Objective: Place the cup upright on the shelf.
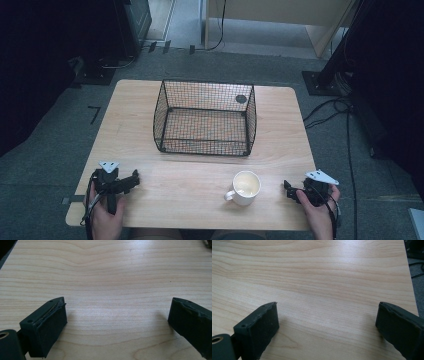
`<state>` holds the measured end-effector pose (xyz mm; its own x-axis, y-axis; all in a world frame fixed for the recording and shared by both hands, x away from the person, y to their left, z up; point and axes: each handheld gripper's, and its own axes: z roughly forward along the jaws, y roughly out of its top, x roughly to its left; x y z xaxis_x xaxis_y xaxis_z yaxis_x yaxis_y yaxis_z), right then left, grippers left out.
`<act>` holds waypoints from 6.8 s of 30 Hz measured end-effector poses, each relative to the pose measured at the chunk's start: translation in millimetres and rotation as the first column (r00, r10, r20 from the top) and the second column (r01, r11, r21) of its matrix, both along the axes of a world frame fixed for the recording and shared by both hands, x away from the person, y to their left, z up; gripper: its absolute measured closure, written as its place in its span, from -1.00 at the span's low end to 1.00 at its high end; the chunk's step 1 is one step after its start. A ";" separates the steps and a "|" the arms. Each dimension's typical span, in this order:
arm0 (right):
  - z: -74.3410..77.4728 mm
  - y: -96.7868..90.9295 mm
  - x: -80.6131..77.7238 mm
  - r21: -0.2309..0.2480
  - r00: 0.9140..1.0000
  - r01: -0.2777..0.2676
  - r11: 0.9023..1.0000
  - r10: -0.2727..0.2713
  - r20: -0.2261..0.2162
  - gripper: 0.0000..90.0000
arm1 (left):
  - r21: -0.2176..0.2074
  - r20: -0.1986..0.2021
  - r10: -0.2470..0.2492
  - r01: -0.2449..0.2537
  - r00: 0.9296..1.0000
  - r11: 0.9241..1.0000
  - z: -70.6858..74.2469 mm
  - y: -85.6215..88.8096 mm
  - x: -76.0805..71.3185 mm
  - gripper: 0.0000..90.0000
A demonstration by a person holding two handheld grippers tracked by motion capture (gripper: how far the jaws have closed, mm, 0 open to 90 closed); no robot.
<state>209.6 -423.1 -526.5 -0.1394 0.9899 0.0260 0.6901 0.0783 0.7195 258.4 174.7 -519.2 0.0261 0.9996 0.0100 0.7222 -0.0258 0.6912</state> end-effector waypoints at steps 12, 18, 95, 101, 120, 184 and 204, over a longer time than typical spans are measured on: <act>17.2 13.1 -10.2 0.052 0.997 -0.055 0.997 0.053 0.048 -0.90 | 0.000 0.000 -0.004 0.004 1.000 1.000 0.0 0.0 0.2 -0.95; 30.7 24.8 -13.5 0.066 0.993 -0.093 0.993 0.088 0.085 -0.91 | 0.000 0.000 -0.004 0.004 1.000 1.000 0.0 -0.1 0.2 -0.95; 53.2 139.1 -19.6 0.123 0.889 -0.458 0.881 0.450 0.083 -1.00 | 0.000 0.000 -0.004 0.004 1.000 1.000 0.0 0.0 0.2 -0.95; 45.4 142.2 -16.7 0.106 0.888 -0.460 0.882 0.456 0.061 -1.00 | 0.000 0.000 -0.004 0.004 1.000 1.000 0.0 0.0 0.3 -0.95; 45.5 147.0 -20.6 0.030 0.888 -0.455 0.890 0.451 0.091 -0.81 | 0.000 0.000 -0.004 0.004 1.000 1.000 0.0 0.0 0.3 -0.95; 156.5 201.5 55.2 0.008 0.855 -0.494 0.870 0.484 0.185 -0.81 | -0.001 0.000 -0.003 0.003 1.000 1.000 0.1 -0.1 0.3 -0.95; 171.2 216.1 93.7 0.001 0.861 -0.480 0.878 0.470 0.196 -0.81 | -0.001 0.001 -0.002 0.002 1.000 1.000 0.1 -0.1 0.3 -0.95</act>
